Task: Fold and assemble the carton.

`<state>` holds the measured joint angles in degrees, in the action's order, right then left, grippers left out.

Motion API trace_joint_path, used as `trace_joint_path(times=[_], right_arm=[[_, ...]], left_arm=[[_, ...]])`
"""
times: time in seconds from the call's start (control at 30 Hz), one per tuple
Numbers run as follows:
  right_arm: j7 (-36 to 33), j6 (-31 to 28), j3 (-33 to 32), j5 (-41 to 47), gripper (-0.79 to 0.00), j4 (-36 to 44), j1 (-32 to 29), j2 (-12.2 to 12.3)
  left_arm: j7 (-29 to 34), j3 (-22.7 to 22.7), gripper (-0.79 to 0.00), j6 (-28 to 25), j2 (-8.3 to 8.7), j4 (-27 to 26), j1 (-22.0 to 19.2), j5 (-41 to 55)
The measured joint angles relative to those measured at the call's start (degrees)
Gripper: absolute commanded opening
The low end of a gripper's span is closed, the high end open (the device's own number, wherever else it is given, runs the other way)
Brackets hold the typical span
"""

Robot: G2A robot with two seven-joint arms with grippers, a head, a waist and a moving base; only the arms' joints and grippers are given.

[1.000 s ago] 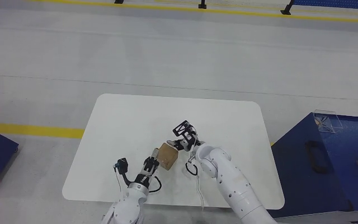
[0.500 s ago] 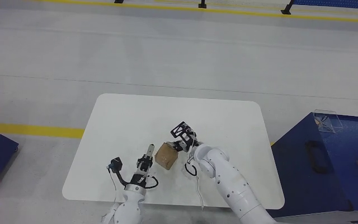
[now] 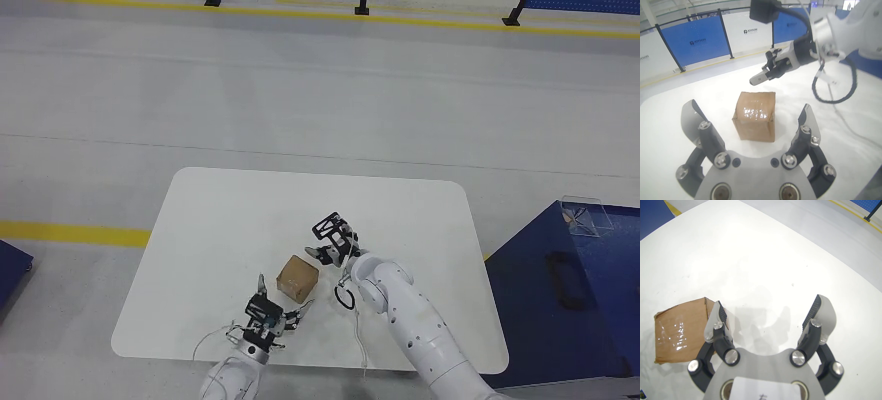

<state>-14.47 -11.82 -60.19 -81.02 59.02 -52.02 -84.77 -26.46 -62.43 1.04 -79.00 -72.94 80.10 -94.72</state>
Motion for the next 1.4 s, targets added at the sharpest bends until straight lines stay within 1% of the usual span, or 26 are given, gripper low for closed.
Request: trace_joint_path(times=[0.17,0.23,0.33,0.37,0.47,0.5,0.6,0.63,0.67,0.7,0.83,0.97,1.03,1.07,1.1,1.13,1.17,1.2,1.23,1.27,1.3,1.33,1.4], right_arm=[[0.0,0.0,0.0,0.0,0.0,0.0,0.0,0.0],[0.0,0.0,0.0,0.0,0.0,0.0,0.0,0.0],[0.0,0.0,0.0,0.0,0.0,0.0,0.0,0.0],[0.0,0.0,0.0,0.0,0.0,0.0,0.0,0.0],[0.0,0.0,0.0,0.0,0.0,0.0,0.0,0.0],[0.0,0.0,0.0,0.0,0.0,0.0,0.0,0.0],[0.0,0.0,-0.1,0.1,0.0,0.0,-0.1,0.0],[0.0,0.2,-0.3,0.1,0.0,0.2,-0.3,0.1],[0.1,0.7,-0.6,-0.1,0.0,0.5,-0.5,0.2],[0.3,1.5,-1.1,-0.5,0.0,0.9,-0.7,0.3],[1.0,4.4,-3.6,-1.8,0.0,2.7,-1.4,1.0],[0.8,7.4,-7.2,-1.5,0.0,5.4,-2.5,1.8],[-0.1,8.0,-9.3,-0.2,0.0,6.9,-3.2,2.1],[-0.6,7.9,-10.3,0.6,0.0,7.8,-3.6,2.3],[-0.9,7.6,-10.8,1.2,0.0,8.4,-3.9,2.4],[-1.2,7.2,-11.2,1.7,0.0,8.9,-4.2,2.5],[-1.6,6.7,-11.6,2.2,0.0,9.4,-4.5,2.6],[-2.0,6.3,-11.6,2.4,0.0,9.7,-4.7,2.6],[-2.2,6.0,-11.4,2.3,0.0,9.8,-4.9,2.6],[-2.4,5.8,-11.0,1.7,0.0,9.9,-5.1,2.6],[-2.5,5.8,-10.6,1.2,0.0,9.8,-5.1,2.6],[-2.6,5.8,-10.4,1.0,0.0,9.8,-5.2,2.6],[-2.6,5.8,-10.4,0.9,0.0,9.8,-5.2,2.6]], left_arm=[[4.2,1.8,0.0,0.5,-0.49,3.6,-2.9,-2.3],[5.9,2.5,-0.126,0.7,-0.84,5.2,-4.4,-2.0],[6.6,3.3,-0.265,0.5,-1.32,6.5,-5.7,-0.4],[6.7,3.3,-0.394,0.5,-1.41,6.7,-6.0,0.1],[7.1,3.3,-0.422,0.8,-1.59,7.2,-6.5,1.2],[7.2,3.2,-0.474,0.7,-1.62,7.4,-6.6,1.5],[7.1,3.1,-0.551,0.2,-1.66,7.6,-6.7,2.0],[7.1,3.1,-0.64,0.0,-1.67,7.5,-6.7,2.2],[7.1,3.1,-0.773,-0.2,-1.67,7.4,-6.5,2.6],[7.1,3.0,-0.785,-0.5,-1.67,7.1,-6.4,2.9],[6.3,3.0,-0.785,-1.3,-1.7,5.3,-5.4,4.3],[7.0,2.6,-0.785,-5.3,-2.05,0.0,-2.3,13.0],[10.2,2.1,-0.785,-8.8,-2.49,-4.2,0.4,23.3],[13.6,1.5,-0.785,-10.0,-2.84,-6.7,1.8,31.4],[16.6,1.0,-0.785,-9.9,-3.13,-8.5,2.8,38.0],[20.1,0.5,-0.785,-9.1,-3.41,-10.2,3.5,44.6],[24.9,-0.2,-0.785,-6.8,-3.69,-12.2,4.1,52.8],[28.1,-0.9,-0.785,-4.4,-3.83,-13.4,4.2,58.1],[30.8,-1.5,-0.739,-2.0,-3.92,-14.4,4.2,62.4],[33.5,-2.0,-0.453,0.7,-3.98,-15.4,4.2,66.8],[35.5,-2.4,-0.018,2.6,-3.97,-15.8,4.2,69.2],[37.5,-2.6,0.0,4.5,-3.93,-15.9,4.1,71.1],[41.7,-3.3,0.0,8.6,-3.76,-16.4,3.9,73.5]])
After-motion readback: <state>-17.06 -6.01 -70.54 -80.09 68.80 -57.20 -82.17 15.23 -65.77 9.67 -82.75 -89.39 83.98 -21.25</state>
